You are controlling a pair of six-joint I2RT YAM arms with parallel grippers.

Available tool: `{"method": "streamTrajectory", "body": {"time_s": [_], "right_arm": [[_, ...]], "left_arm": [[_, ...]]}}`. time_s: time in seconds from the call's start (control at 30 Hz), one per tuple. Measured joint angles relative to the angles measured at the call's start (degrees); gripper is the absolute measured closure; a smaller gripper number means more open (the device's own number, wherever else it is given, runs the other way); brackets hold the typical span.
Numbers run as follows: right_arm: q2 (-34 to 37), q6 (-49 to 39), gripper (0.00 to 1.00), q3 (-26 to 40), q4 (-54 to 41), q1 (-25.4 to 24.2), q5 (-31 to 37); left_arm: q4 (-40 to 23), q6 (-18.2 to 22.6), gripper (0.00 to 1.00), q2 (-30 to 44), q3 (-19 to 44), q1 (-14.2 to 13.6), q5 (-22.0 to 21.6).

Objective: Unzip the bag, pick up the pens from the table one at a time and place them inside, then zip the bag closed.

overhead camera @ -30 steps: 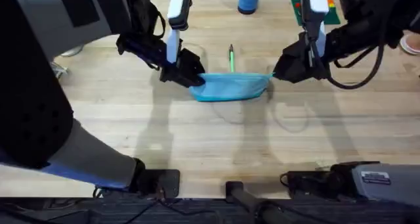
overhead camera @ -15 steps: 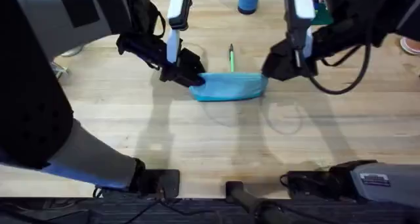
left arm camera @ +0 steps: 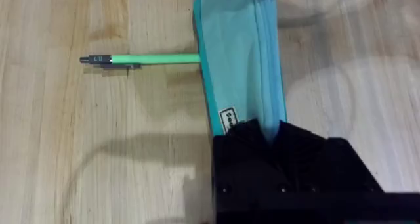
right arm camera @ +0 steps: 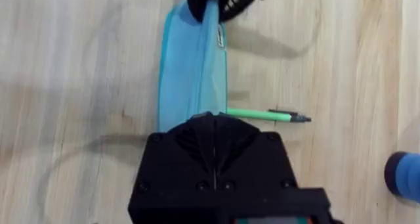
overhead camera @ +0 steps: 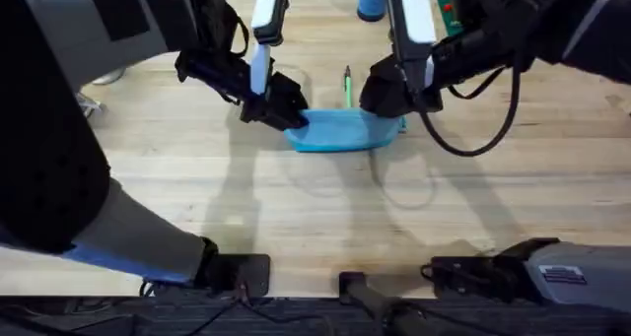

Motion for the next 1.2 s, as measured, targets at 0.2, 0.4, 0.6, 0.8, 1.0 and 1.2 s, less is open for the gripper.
{"method": "streamTrajectory", "body": {"time_s": [0.2, 0.4, 0.6, 0.8, 1.0, 1.2], "right_arm": [[0.0, 0.7, 0.971, 0.1, 0.0, 0.6, 0.0], [0.0, 1.1, 0.971, 0.9, 0.0, 0.6, 0.0], [0.0, 5.3, 0.972, 2.2, 0.0, 0.6, 0.0], [0.0, 11.9, 0.451, 4.2, -0.2, 0.6, 1.3], [0.0, 18.7, 0.007, 5.4, -0.3, 0.6, 2.0], [0.0, 22.2, 0.005, 5.6, -0.5, 0.6, 2.0]], "left_arm": [[0.0, 0.0, 0.959, 0.0, 0.0, 0.0, 0.0], [0.0, 0.0, 0.959, 0.0, 0.0, 0.0, 0.0], [0.0, 0.0, 0.959, 0.0, 0.0, 0.0, 0.0], [0.0, 0.0, 0.959, 0.0, 0.0, 0.0, 0.0], [0.0, 0.0, 0.959, 0.0, 0.0, 0.0, 0.0], [0.0, 0.0, 0.958, 0.0, 0.0, 0.0, 0.0]]}}
